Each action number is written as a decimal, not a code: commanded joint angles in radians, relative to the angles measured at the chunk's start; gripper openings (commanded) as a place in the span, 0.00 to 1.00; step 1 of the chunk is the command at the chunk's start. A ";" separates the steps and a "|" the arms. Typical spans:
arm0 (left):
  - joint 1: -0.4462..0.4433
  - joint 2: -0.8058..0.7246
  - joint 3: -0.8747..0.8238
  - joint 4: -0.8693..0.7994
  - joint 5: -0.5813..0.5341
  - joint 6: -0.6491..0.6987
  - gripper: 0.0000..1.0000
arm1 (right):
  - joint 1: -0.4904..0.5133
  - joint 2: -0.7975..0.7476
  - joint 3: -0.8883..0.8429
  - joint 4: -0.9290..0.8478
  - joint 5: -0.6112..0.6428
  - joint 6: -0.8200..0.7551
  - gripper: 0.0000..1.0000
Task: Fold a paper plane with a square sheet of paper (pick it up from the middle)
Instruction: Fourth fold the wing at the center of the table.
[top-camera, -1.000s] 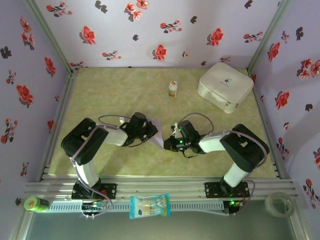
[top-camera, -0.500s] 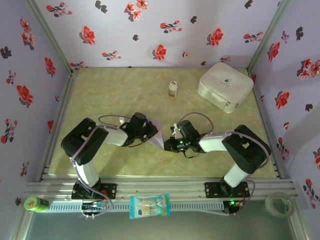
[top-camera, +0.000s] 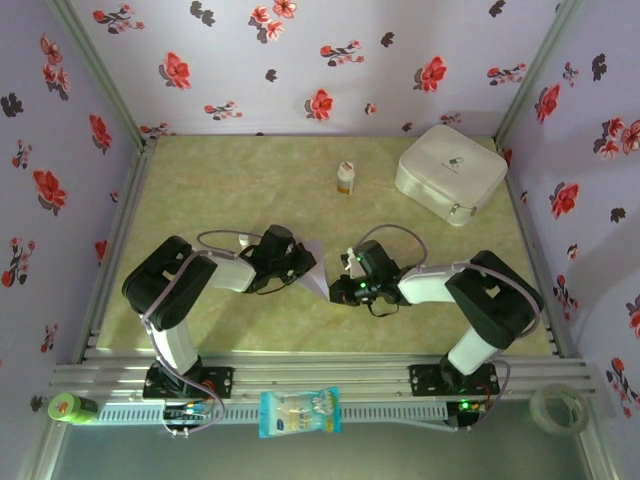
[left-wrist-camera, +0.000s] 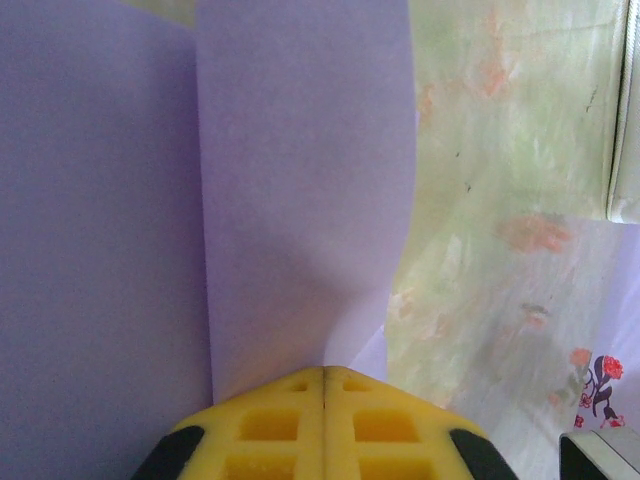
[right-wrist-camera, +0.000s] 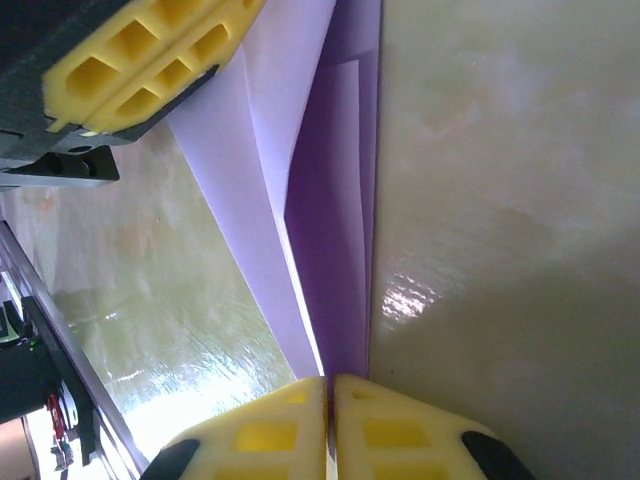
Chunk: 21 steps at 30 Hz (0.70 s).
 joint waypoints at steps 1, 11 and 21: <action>-0.002 0.014 -0.015 -0.067 -0.034 -0.001 0.00 | 0.003 -0.003 -0.033 -0.150 0.006 -0.025 0.11; -0.002 0.010 -0.023 -0.062 -0.040 -0.006 0.00 | 0.004 -0.003 -0.035 -0.173 0.007 -0.038 0.06; -0.002 0.002 -0.031 -0.071 -0.054 -0.009 0.00 | 0.004 -0.004 -0.047 -0.169 -0.008 -0.035 0.05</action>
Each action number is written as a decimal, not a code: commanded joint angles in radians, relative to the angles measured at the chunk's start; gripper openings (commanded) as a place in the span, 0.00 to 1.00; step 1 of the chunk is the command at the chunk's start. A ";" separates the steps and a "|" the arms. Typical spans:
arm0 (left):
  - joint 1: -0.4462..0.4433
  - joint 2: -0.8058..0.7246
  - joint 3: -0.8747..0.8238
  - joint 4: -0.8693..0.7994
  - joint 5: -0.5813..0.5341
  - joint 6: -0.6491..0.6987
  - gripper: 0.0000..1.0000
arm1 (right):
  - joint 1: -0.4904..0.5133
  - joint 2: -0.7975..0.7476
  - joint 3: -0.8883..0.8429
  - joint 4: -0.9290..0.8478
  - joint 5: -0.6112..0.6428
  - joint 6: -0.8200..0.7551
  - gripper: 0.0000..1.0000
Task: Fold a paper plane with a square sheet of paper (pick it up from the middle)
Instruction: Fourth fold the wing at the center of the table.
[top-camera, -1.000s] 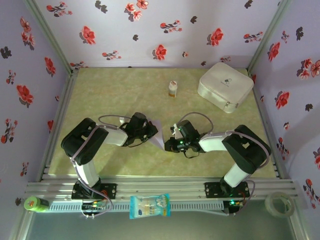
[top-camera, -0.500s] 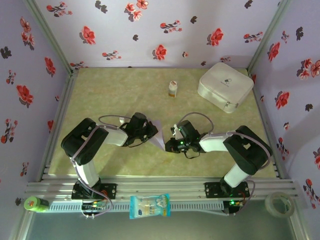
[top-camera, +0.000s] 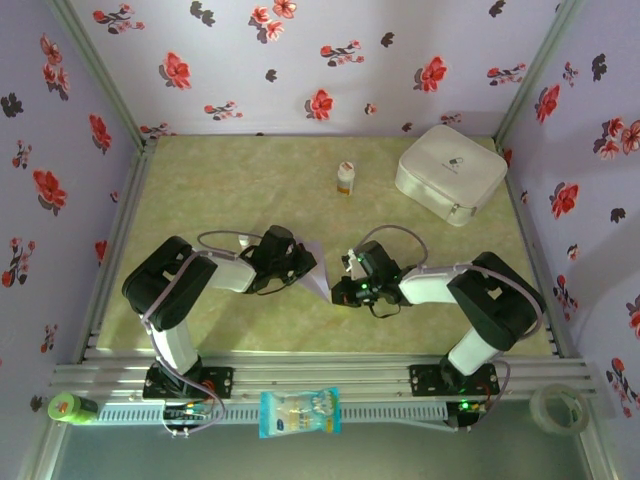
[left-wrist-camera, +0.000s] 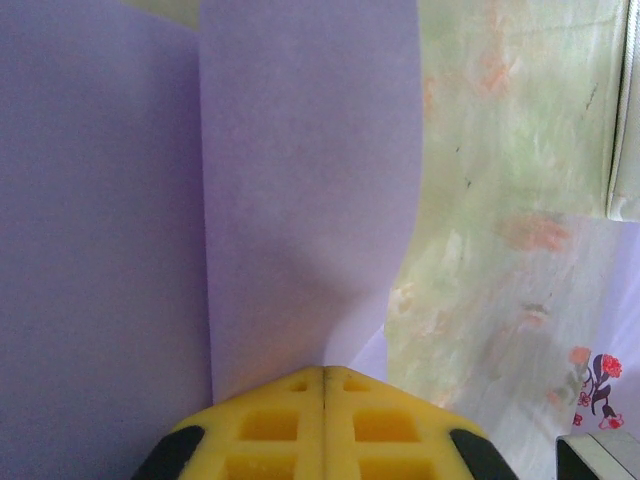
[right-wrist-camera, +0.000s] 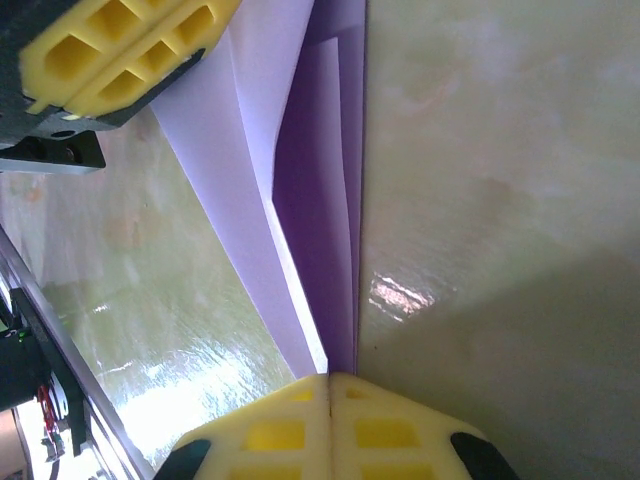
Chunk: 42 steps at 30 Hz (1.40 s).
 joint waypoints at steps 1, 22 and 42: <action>0.002 0.002 -0.029 -0.073 -0.054 -0.005 0.00 | 0.002 0.006 -0.045 -0.132 -0.008 -0.014 0.05; 0.002 -0.004 -0.034 -0.077 -0.057 -0.002 0.00 | -0.003 -0.105 -0.018 -0.199 0.024 -0.020 0.18; -0.002 0.005 -0.025 -0.083 -0.052 0.004 0.00 | 0.041 0.045 0.217 -0.180 -0.032 0.019 0.02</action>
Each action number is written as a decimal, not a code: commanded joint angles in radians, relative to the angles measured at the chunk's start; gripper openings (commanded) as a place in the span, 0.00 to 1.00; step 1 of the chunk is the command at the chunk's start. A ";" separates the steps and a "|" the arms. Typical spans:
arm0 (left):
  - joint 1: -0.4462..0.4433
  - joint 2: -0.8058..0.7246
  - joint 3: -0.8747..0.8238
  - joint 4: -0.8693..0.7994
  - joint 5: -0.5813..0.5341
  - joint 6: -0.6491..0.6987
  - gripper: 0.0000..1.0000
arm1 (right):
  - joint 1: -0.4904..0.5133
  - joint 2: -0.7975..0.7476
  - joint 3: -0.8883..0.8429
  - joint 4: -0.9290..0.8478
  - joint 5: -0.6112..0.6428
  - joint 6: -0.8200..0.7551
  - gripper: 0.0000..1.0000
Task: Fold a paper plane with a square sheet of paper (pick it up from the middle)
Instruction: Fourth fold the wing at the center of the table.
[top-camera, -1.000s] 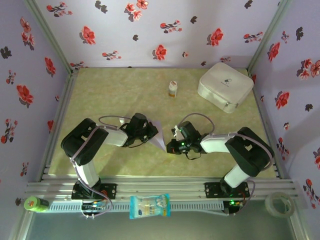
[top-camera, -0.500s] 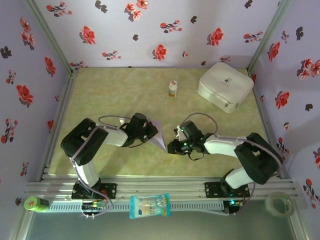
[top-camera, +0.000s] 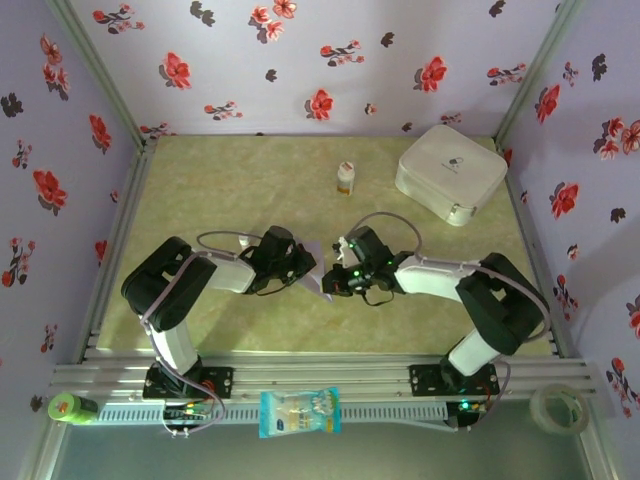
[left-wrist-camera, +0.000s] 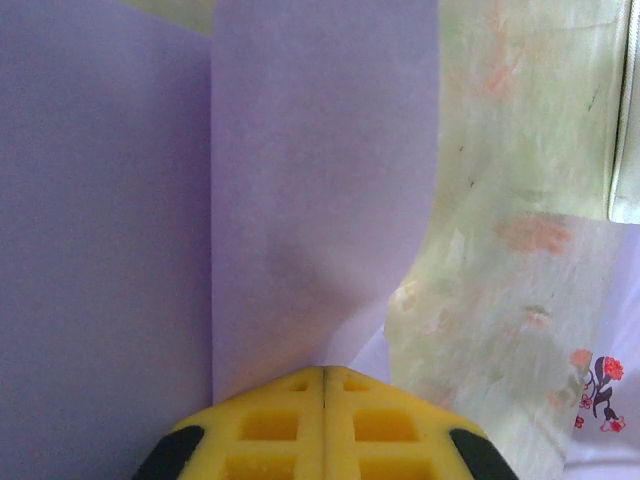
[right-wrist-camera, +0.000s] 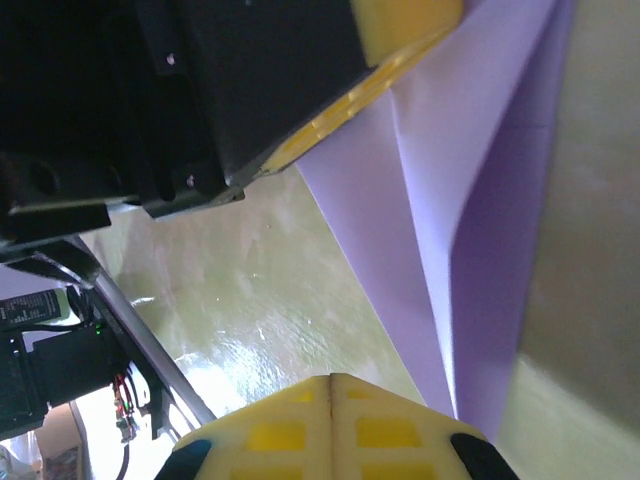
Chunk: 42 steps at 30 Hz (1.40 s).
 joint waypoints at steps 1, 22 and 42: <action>0.002 0.012 -0.018 -0.082 -0.043 0.008 0.00 | 0.017 0.061 0.047 -0.025 0.024 -0.008 0.02; 0.002 0.002 -0.022 -0.087 -0.045 0.008 0.00 | 0.002 0.112 -0.105 0.093 0.056 0.042 0.02; -0.074 -0.185 0.001 -0.209 -0.008 0.117 0.03 | -0.018 0.110 -0.160 0.148 0.042 0.066 0.00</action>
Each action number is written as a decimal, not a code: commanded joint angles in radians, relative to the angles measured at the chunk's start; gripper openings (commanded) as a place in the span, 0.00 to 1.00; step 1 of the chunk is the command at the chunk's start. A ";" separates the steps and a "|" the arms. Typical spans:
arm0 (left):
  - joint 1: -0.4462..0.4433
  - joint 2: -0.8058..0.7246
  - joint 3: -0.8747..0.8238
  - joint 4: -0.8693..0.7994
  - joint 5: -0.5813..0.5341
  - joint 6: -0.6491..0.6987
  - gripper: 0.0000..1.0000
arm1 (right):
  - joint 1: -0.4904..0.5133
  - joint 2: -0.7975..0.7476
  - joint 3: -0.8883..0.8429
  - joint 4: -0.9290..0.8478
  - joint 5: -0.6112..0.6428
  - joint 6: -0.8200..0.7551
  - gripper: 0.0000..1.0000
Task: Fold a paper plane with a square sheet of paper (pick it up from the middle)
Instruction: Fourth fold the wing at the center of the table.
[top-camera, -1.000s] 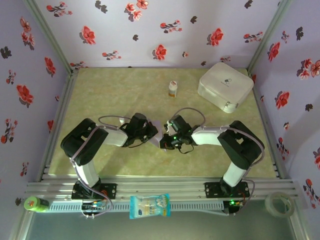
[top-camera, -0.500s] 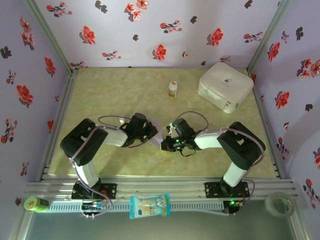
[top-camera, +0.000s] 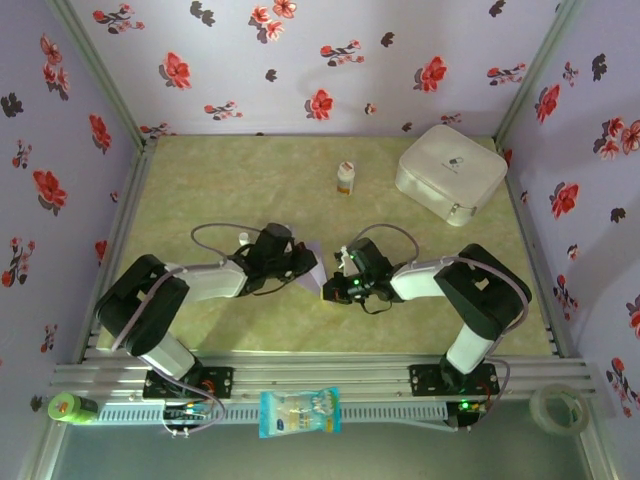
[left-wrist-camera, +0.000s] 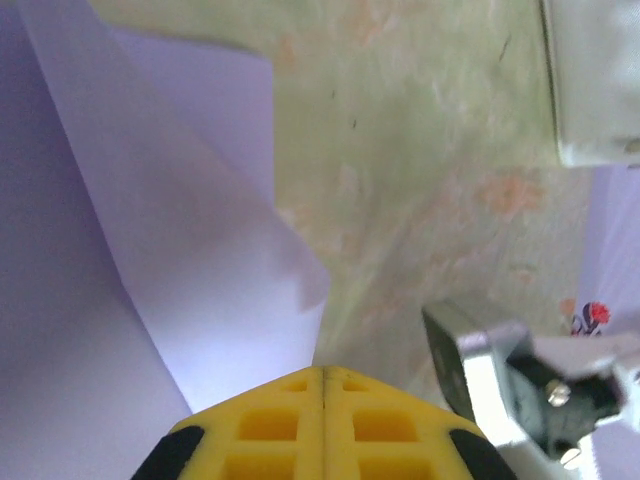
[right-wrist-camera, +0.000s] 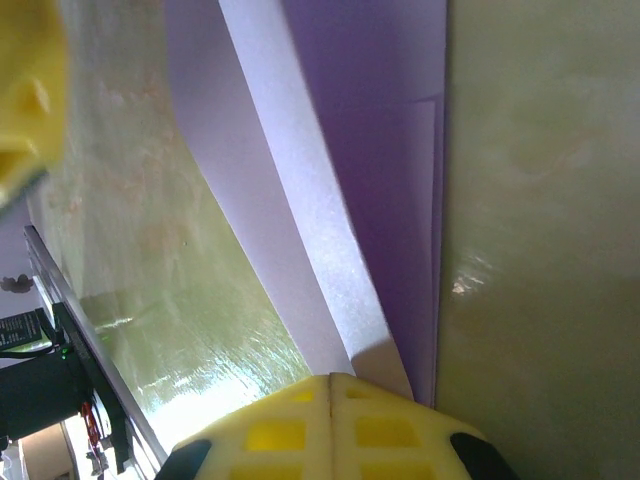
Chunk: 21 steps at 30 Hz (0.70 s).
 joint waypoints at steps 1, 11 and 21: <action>-0.021 0.012 -0.005 -0.034 0.004 0.027 0.02 | -0.007 0.020 -0.039 -0.089 0.029 0.011 0.00; -0.014 0.131 0.038 0.006 -0.005 0.033 0.03 | -0.009 0.024 -0.044 -0.087 0.027 0.013 0.00; 0.000 0.163 0.049 -0.054 -0.066 0.032 0.02 | -0.009 0.020 -0.028 -0.127 0.018 -0.011 0.00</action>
